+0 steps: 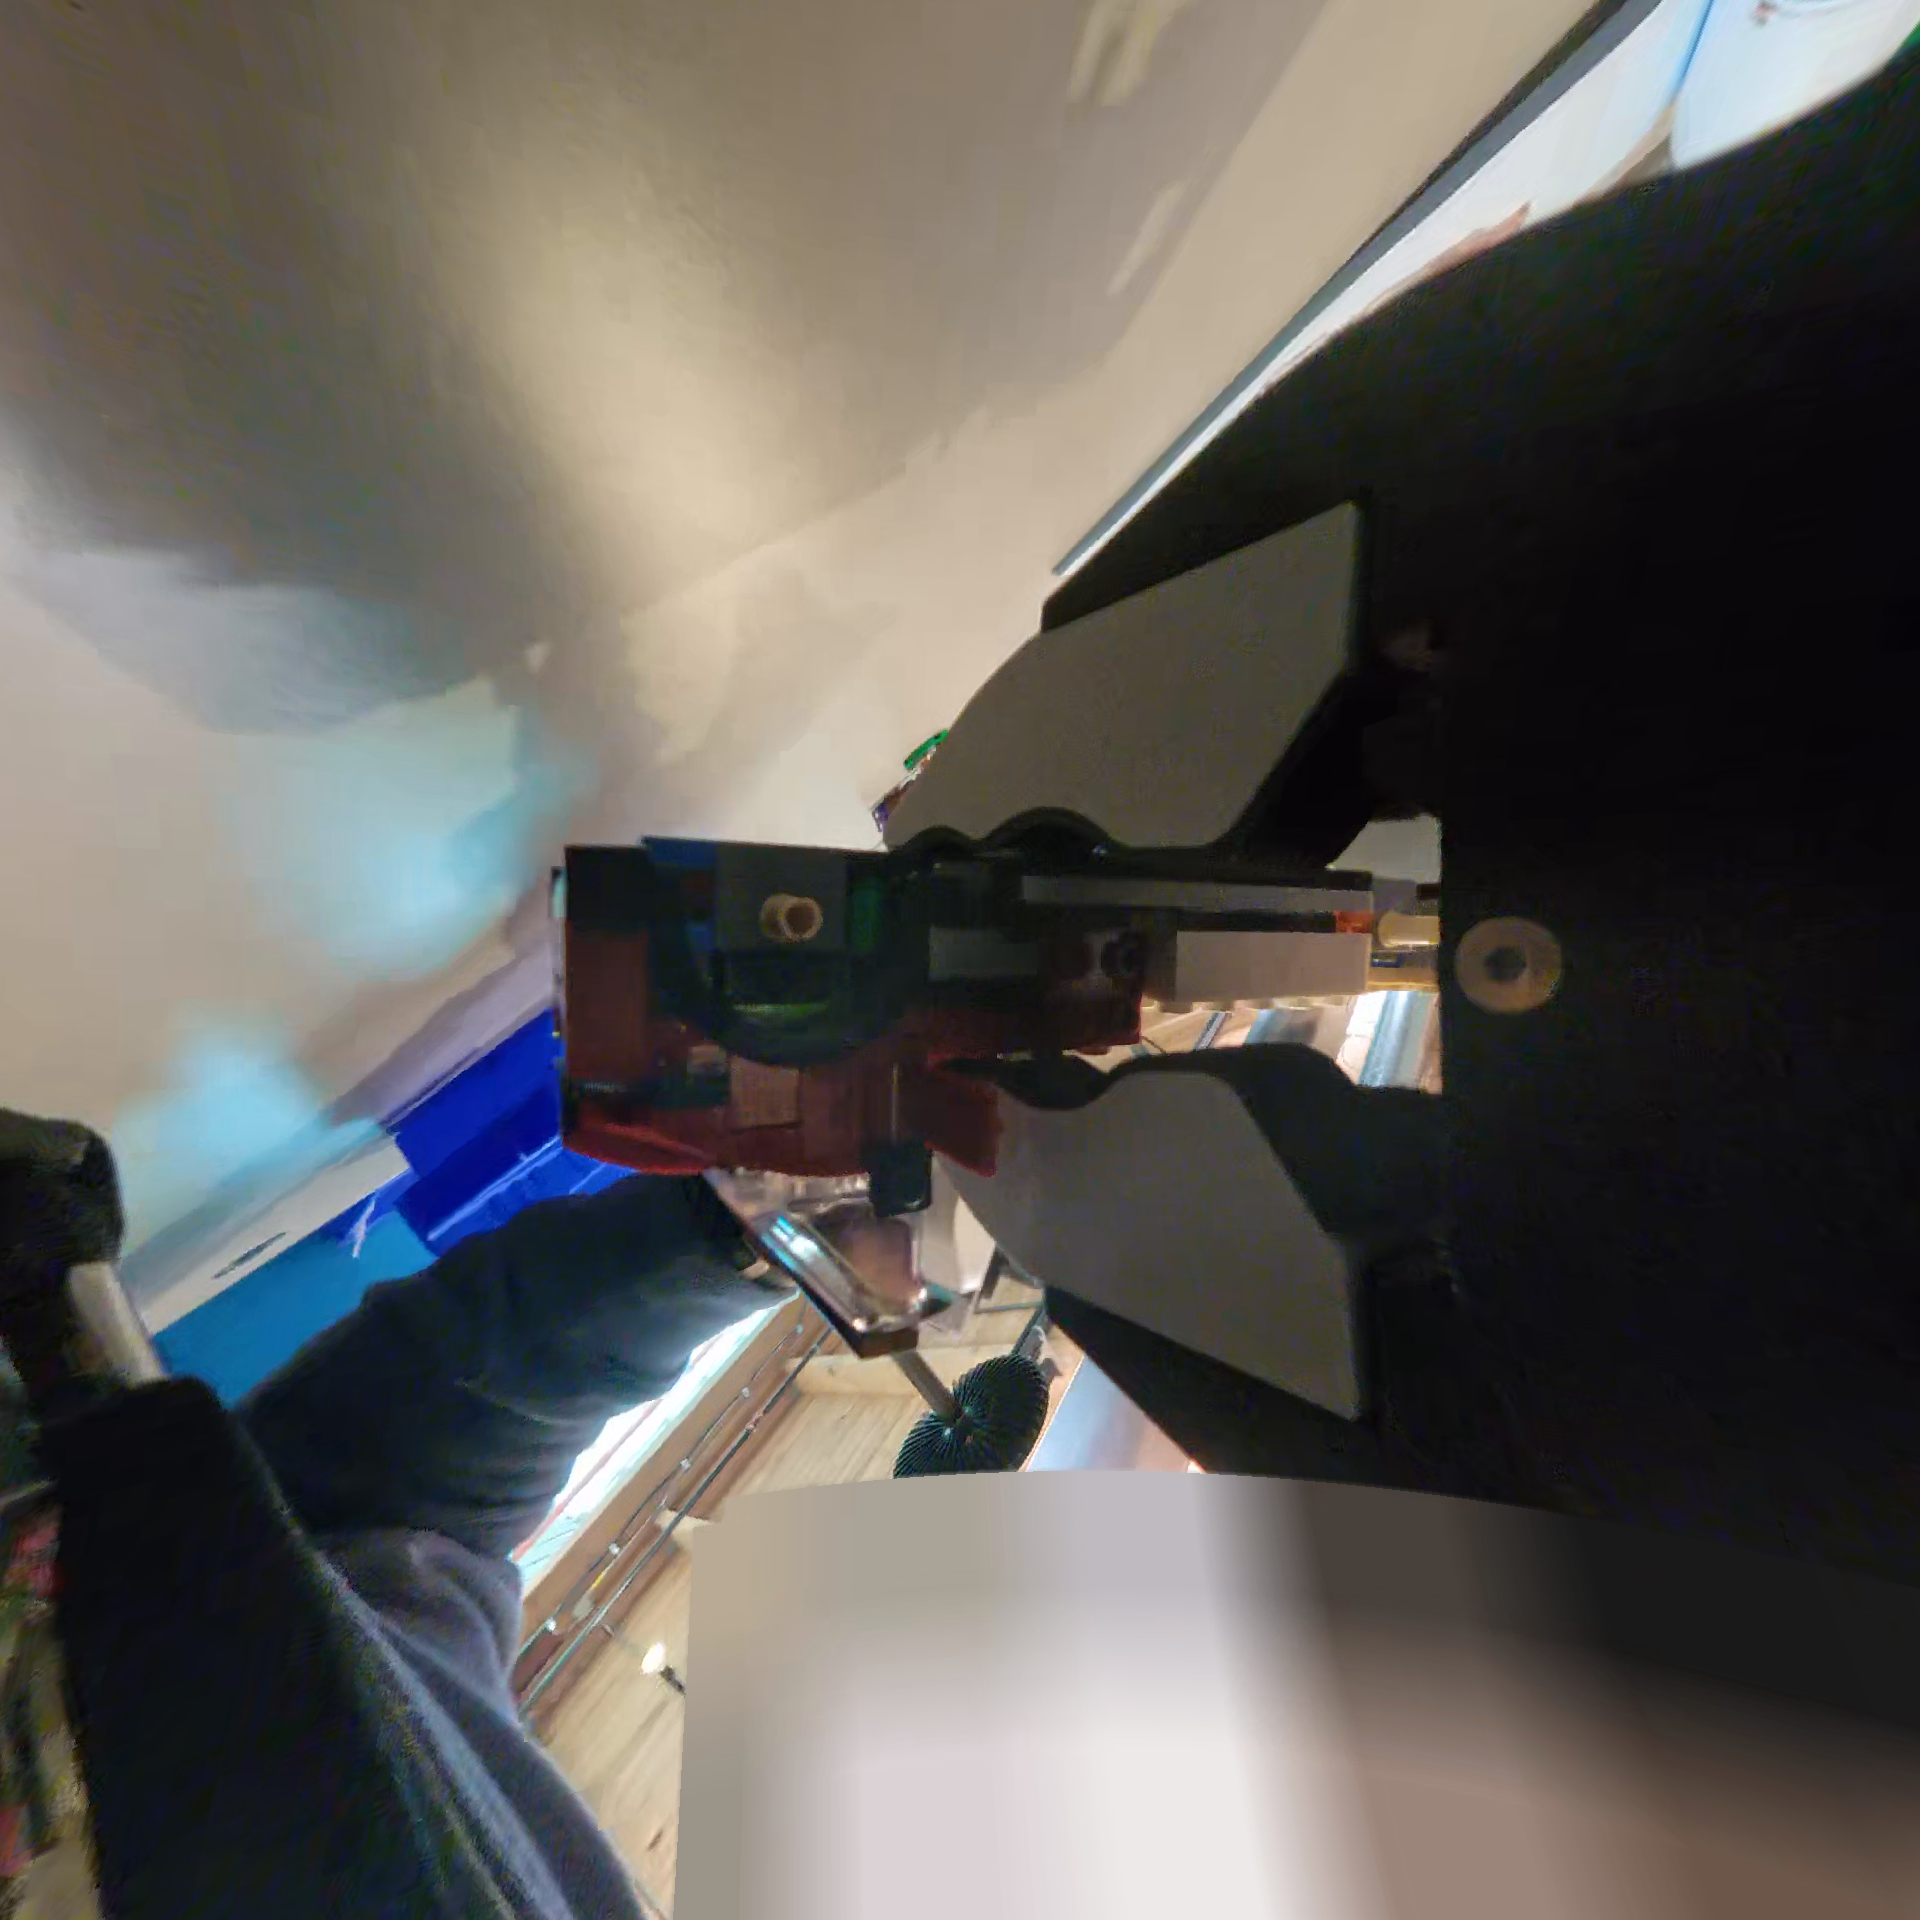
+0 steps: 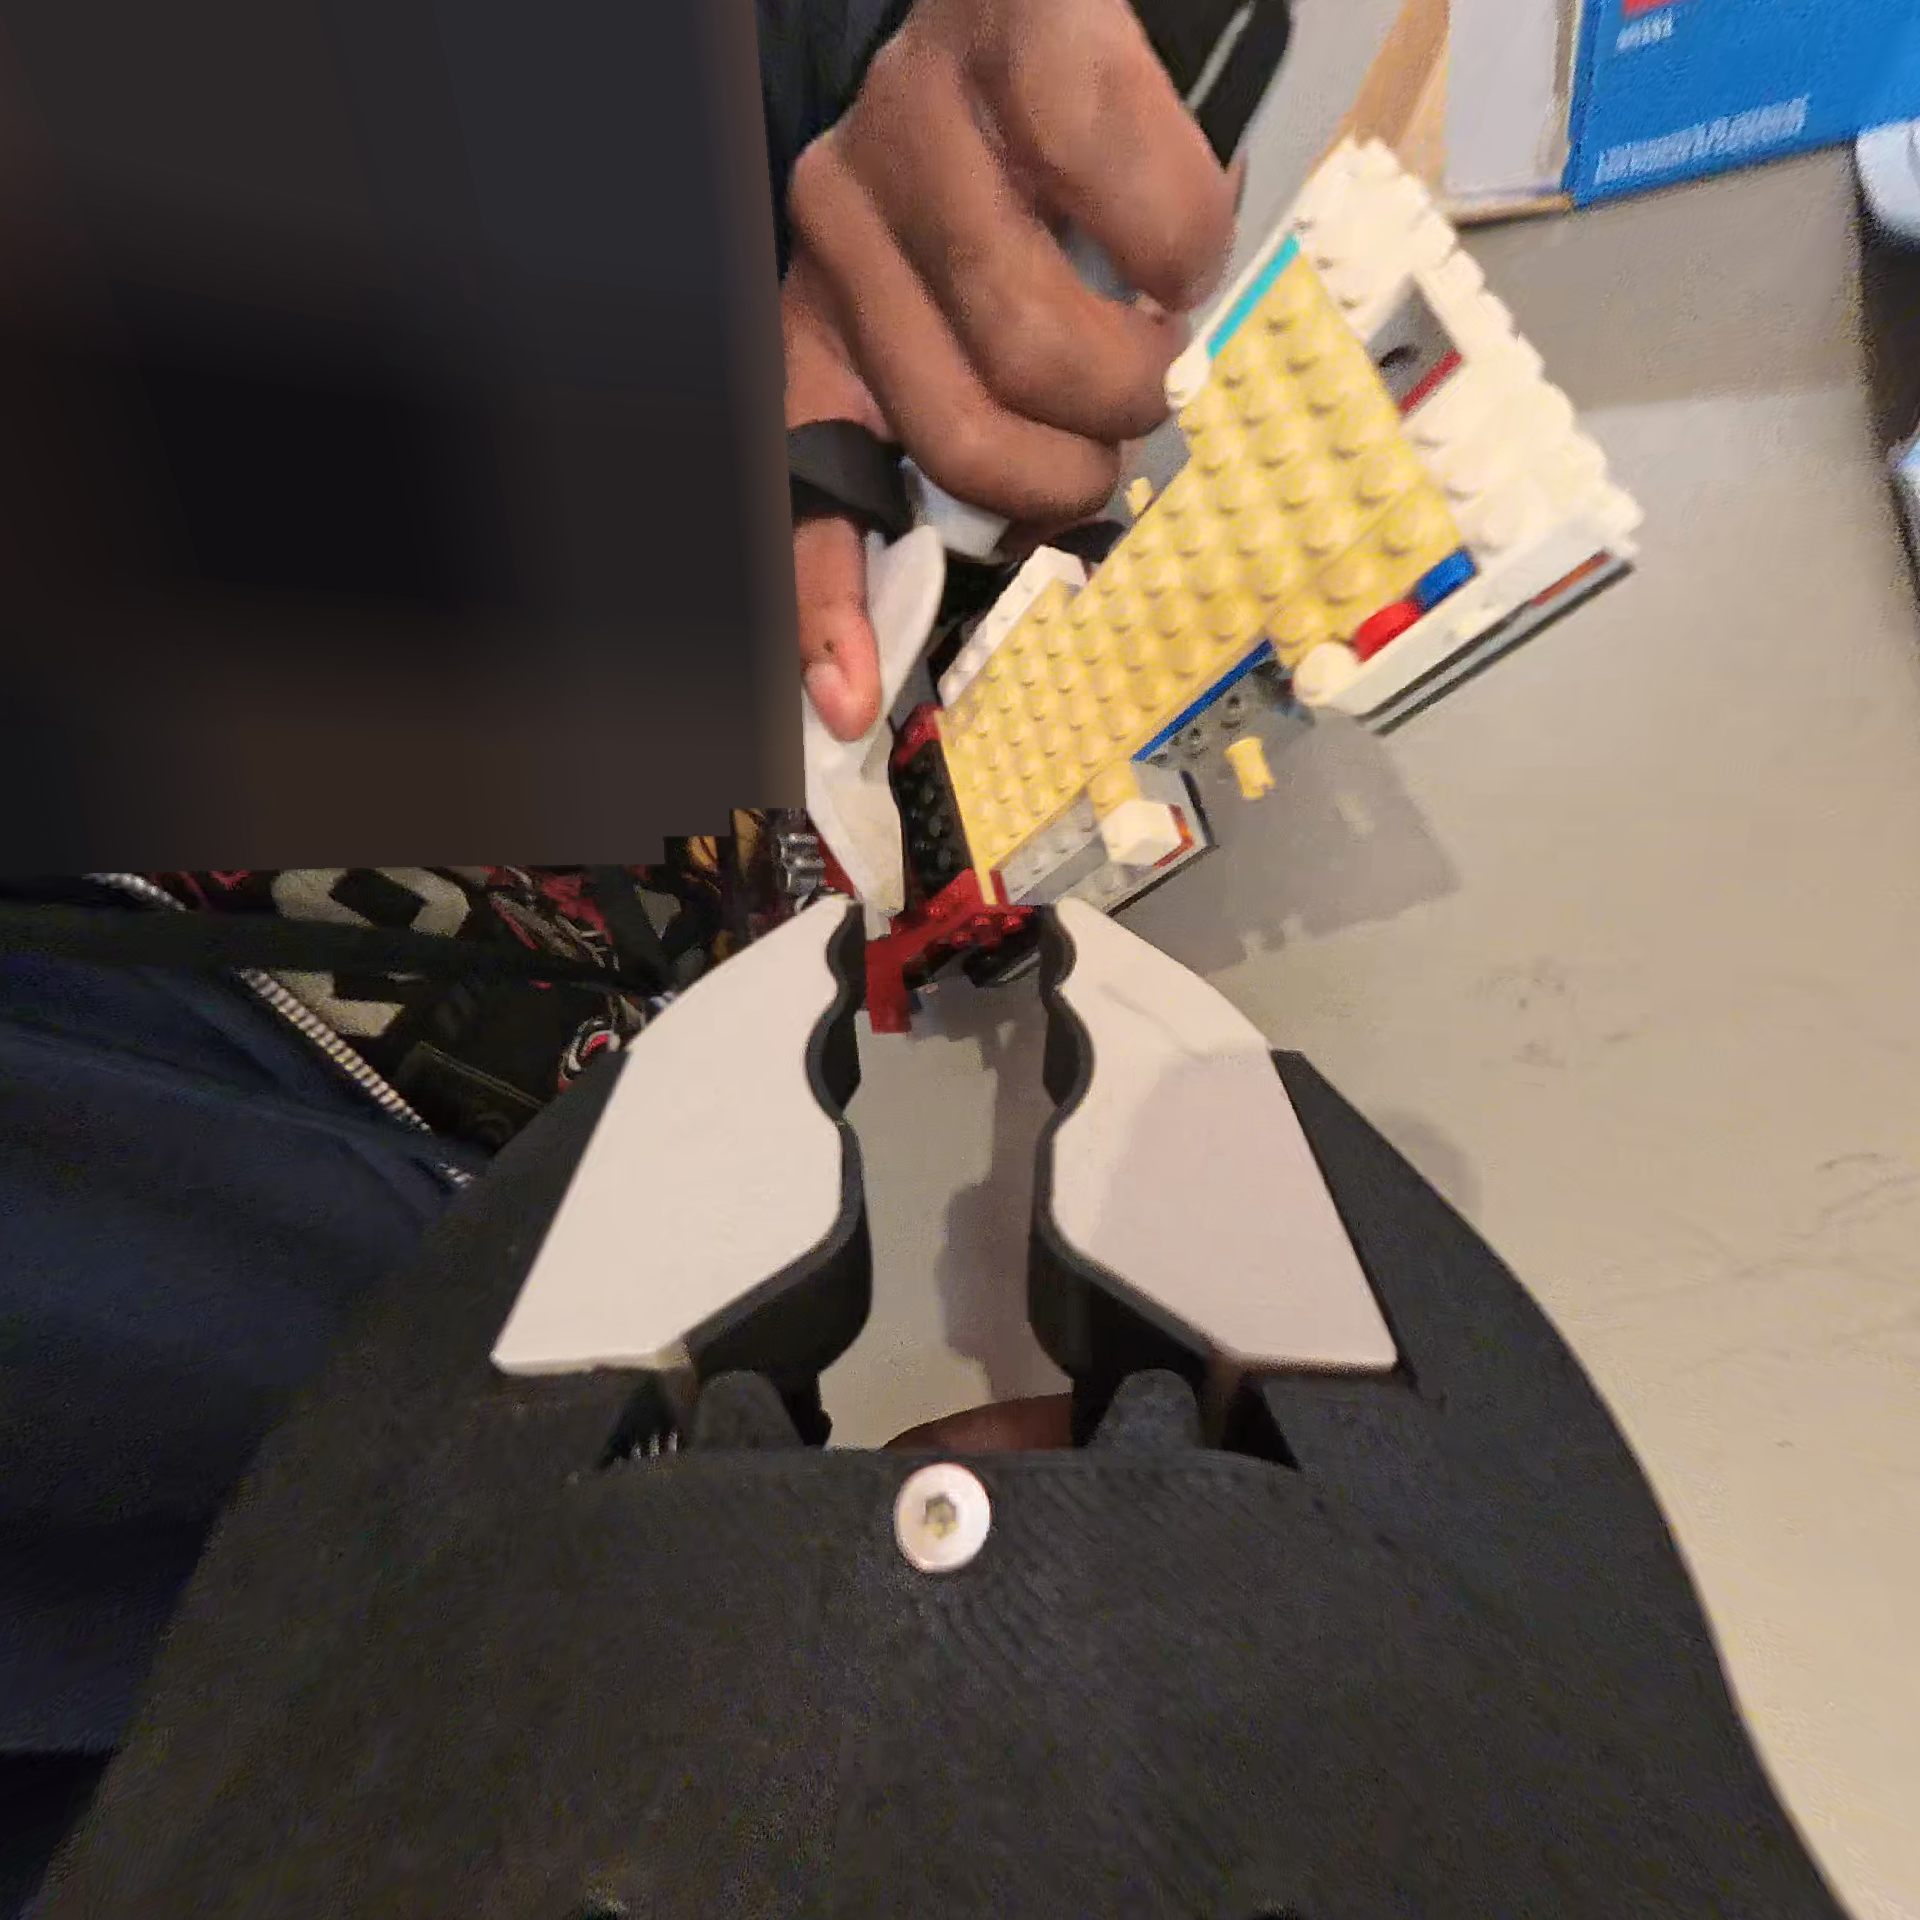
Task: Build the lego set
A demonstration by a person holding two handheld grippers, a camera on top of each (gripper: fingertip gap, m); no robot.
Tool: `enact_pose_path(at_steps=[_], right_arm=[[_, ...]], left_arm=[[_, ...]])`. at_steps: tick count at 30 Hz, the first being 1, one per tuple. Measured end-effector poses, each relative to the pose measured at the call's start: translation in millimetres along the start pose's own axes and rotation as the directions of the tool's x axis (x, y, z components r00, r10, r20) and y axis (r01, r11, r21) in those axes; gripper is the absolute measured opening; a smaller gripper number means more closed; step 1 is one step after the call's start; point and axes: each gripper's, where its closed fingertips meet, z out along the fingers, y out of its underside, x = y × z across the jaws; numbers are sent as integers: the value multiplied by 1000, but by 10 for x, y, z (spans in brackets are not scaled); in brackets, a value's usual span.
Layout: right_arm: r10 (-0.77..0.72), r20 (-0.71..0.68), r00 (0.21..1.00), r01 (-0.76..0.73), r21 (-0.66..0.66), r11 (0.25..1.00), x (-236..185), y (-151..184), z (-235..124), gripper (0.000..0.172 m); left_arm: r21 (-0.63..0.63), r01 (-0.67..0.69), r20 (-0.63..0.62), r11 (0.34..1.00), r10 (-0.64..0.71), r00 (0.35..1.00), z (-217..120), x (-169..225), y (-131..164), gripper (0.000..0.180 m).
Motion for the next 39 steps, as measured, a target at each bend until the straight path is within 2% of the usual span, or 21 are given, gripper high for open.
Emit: enact_pose_path(at_steps=[6, 14, 21, 31, 39], right_arm=[[160, -16, 987, -160, -54, 986, 5, 289, 93, 33], [327, 96, 940, -328, -9, 945, -164, 389, 270, 34], [323, 117, 939, -321, -36, 946, -237, 437, 311, 34], [320, 100, 942, -317, -47, 947, -239, 537, 326, 34], [360, 86, 929, -366, 75, 928, -268, 463, 269, 45]], left_arm=[[1, 48, 34, 999, -48, 998, 38, 27, -91, 34], [39, 45, 82, 998, -48, 996, 96, -3, -193, 34], [61, 1, 105, 998, -8, 994, 110, -14, -262, 34], [58, 20, 120, 998, -27, 992, 93, 8, -248, 33], [12, 38, 116, 999, -39, 992, 108, 33, -196, 34]])
